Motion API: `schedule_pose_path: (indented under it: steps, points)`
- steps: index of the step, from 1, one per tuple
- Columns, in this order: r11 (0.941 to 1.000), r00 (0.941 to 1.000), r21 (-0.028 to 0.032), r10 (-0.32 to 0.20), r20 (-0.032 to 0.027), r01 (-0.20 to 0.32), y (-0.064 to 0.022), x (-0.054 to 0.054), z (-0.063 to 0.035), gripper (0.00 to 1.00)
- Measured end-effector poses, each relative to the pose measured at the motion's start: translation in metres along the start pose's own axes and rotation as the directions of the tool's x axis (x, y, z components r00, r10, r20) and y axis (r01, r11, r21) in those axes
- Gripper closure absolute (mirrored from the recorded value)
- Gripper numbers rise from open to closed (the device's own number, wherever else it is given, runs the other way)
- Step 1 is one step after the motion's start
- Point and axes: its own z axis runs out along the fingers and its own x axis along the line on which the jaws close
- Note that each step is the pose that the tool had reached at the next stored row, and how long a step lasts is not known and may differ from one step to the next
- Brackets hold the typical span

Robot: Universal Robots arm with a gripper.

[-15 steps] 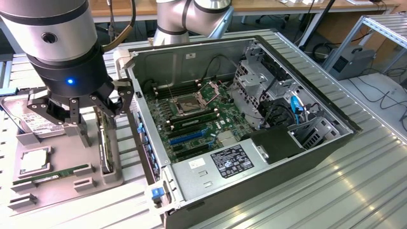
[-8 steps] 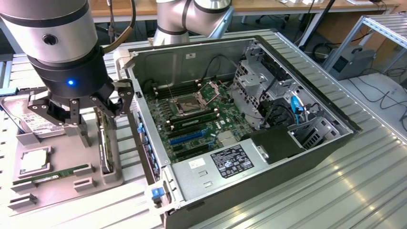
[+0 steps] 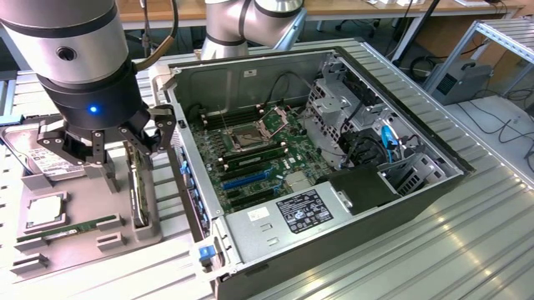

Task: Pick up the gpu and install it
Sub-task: 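Pick up the gpu and move the gpu toward the slot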

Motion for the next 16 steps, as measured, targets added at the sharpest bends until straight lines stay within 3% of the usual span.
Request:
schedule_pose_path:
  steps: [16]
  points:
    - [1.0, 1.0, 0.0001, 0.0, -0.0001, 0.0, -0.0002, 0.0001, 0.003, 0.46]
